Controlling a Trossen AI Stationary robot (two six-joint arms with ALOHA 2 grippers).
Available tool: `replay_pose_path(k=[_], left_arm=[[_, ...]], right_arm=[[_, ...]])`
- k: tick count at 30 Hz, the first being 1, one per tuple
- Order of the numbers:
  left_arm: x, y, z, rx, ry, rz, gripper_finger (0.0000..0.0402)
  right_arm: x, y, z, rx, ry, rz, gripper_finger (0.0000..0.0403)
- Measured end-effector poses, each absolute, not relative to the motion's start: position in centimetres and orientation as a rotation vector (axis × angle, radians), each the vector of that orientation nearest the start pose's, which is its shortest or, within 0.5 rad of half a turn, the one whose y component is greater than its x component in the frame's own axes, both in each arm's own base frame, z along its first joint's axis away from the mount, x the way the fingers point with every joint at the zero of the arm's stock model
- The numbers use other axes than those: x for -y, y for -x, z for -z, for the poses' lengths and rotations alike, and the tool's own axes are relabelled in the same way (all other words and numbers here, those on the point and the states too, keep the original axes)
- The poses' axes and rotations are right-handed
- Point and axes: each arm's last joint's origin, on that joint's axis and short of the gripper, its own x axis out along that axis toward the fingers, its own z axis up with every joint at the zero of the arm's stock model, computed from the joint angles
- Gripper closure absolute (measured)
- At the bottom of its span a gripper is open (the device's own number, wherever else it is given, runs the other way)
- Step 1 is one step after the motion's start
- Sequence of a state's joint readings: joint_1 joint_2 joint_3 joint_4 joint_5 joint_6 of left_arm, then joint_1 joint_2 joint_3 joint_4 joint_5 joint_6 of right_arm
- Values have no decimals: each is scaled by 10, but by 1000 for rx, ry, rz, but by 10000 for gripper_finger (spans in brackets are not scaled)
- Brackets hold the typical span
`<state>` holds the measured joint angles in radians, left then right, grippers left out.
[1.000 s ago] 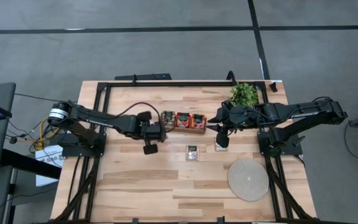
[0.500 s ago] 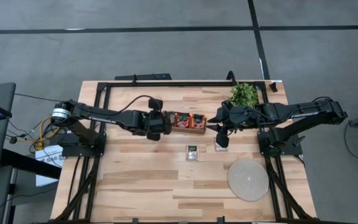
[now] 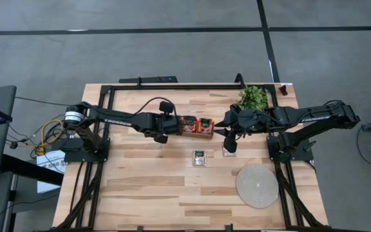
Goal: Pick & Place Tea
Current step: Put the brown tea bag into the left section of the wooden organizer
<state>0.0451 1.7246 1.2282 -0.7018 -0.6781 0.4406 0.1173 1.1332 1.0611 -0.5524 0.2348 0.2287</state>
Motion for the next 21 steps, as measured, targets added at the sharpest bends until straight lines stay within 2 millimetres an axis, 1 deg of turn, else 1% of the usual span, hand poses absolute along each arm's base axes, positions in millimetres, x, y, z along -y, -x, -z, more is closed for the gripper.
replay_pose_path(k=[8, 21], left_arm=[[-34, -342, -196, -1360, -754, -328, 401], [-33, -343, -195, -1350, -718, -295, 401]], right_arm=[[-21, -234, -329, -598, -112, 183, 306], [-21, -234, -329, -599, -112, 182, 306]])
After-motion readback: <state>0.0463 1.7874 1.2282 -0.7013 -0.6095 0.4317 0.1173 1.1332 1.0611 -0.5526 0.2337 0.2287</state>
